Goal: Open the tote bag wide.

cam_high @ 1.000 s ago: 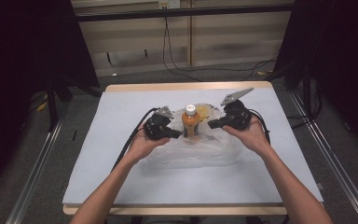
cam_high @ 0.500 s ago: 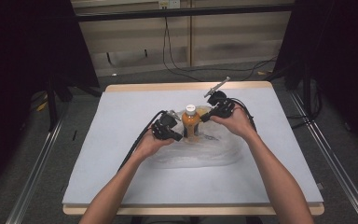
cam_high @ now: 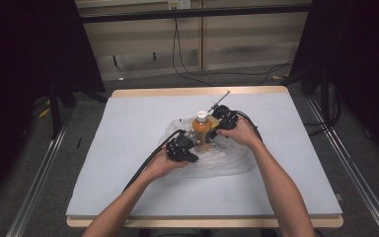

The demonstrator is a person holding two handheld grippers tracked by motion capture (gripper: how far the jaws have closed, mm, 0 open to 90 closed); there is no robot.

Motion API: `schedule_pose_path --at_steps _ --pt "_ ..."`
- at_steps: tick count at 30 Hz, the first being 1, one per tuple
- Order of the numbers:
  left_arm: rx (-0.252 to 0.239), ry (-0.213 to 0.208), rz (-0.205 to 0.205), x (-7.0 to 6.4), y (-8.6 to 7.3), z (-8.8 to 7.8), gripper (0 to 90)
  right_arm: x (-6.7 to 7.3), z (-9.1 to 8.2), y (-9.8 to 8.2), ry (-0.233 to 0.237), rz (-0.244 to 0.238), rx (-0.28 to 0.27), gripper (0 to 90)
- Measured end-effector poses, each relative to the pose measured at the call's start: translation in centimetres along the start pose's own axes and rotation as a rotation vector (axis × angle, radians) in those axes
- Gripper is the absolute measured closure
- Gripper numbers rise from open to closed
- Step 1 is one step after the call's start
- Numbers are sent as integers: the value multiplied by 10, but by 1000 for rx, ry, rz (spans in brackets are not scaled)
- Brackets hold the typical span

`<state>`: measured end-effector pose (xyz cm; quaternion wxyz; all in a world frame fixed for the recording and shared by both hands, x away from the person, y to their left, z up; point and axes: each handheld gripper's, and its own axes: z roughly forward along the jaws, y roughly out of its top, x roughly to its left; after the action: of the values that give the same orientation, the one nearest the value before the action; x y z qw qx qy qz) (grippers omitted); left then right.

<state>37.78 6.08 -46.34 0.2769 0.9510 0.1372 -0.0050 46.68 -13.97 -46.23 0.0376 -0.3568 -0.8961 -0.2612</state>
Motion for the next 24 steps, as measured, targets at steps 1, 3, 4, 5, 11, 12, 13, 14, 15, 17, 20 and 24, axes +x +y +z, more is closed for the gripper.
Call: schedule_pose_path --at_steps 1,3,4,5,11,12,13,14,15,17,20,24 --pt "5 -6 18 -3 0 0 900 0 1 1 -3 7 4 900" --pt "18 -10 20 -8 1 0 900 -1 3 2 -6 4 9 900" --pt "32 -16 40 -12 2 -1 900 -1 3 4 -10 11 13 900" --pt "48 -16 64 -21 2 -1 900 -3 5 8 -25 13 15 900" --pt "47 -43 86 -39 -1 -1 900 -12 9 16 -52 34 -14 900" --pt "52 -51 97 -42 -2 -2 900 -13 9 17 -65 44 -17 900" --pt "53 -41 97 -46 -2 -2 900 -15 9 18 -64 55 -25 900" --pt "62 -56 105 -49 -2 -2 900 -18 9 19 -70 51 -23 900" --pt "65 -83 114 -53 -2 -2 900 -19 10 21 -83 52 -23 900" --pt "79 -59 147 -63 -3 -3 900 -22 10 25 -93 63 -23 900" --pt "63 -65 140 -69 -5 -3 900 -27 11 29 -128 86 -40 900" --pt "53 -67 156 -73 -9 -5 900 -34 12 31 -173 110 -63 900"
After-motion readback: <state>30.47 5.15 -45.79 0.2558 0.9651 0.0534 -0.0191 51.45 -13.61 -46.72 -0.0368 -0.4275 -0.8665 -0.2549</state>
